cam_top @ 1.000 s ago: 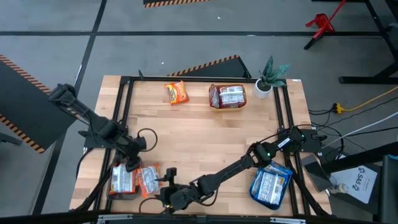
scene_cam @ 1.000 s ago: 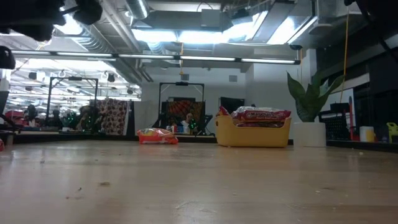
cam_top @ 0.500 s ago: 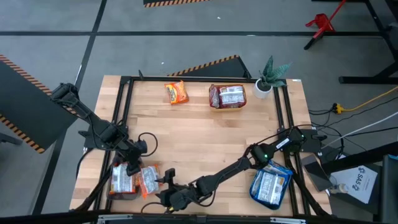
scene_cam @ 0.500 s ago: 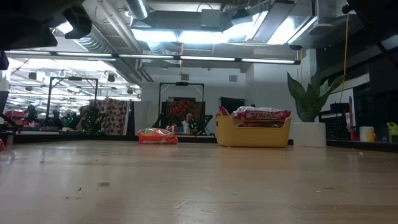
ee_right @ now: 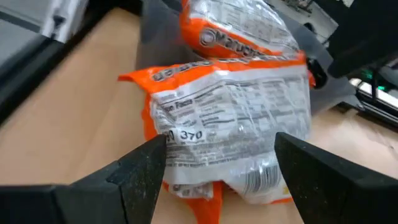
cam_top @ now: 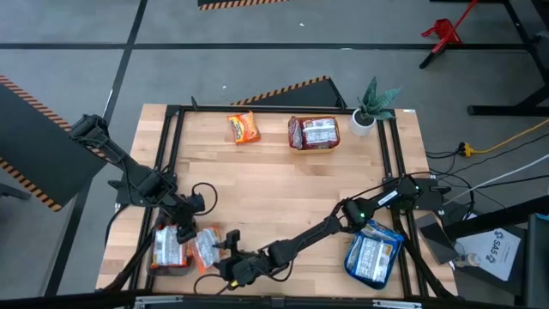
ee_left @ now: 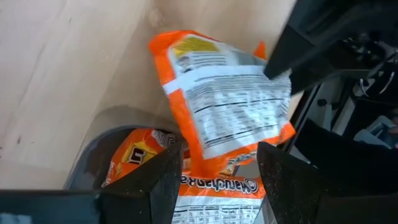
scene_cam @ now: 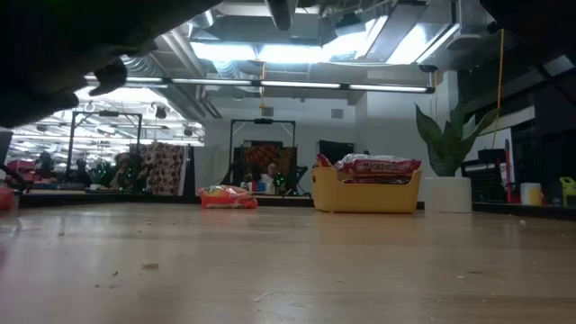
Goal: Sort Maruchan noodles
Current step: Put the orange noodle pack into the black bin
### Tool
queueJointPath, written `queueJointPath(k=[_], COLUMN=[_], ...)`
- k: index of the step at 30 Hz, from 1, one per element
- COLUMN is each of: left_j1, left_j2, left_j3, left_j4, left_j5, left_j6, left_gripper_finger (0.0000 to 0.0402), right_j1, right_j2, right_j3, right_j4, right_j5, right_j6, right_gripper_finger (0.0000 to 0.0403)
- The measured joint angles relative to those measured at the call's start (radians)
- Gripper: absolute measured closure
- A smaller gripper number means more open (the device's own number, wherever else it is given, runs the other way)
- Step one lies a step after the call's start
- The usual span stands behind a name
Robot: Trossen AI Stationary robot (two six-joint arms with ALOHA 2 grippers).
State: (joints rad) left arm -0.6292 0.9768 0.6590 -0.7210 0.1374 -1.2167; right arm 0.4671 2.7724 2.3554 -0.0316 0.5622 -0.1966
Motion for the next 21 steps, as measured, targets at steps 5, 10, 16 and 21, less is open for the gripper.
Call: queueJointPath(k=[5, 10, 16, 21], left_j1=[0.000, 0.000, 0.023, 0.046], left_j2=[-0.002, -0.003, -0.003, -0.003], left_j3=[0.000, 0.000, 0.000, 0.000], left_j4=[0.020, 0.027, 0.027, 0.030], left_j5=[0.001, -0.007, -0.037, -0.049], left_j6=[-0.002, -0.003, 0.022, 0.061], left_gripper_finger=[0.0199, 0.0199, 0.0199, 0.0199], right_j1=[-0.011, -0.023, -0.032, -0.037], right_j2=[-0.005, -0.027, -0.093, -0.124], right_j3=[0.000, 0.000, 0.000, 0.002], right_j4=[-0.029, -0.033, -0.113, -0.155], right_j5=[0.195, 0.348, 0.484, 0.447], right_j6=[0.010, 0.022, 0.133, 0.213], right_gripper_finger=[0.0114, 0.0114, 0.0114, 0.0114])
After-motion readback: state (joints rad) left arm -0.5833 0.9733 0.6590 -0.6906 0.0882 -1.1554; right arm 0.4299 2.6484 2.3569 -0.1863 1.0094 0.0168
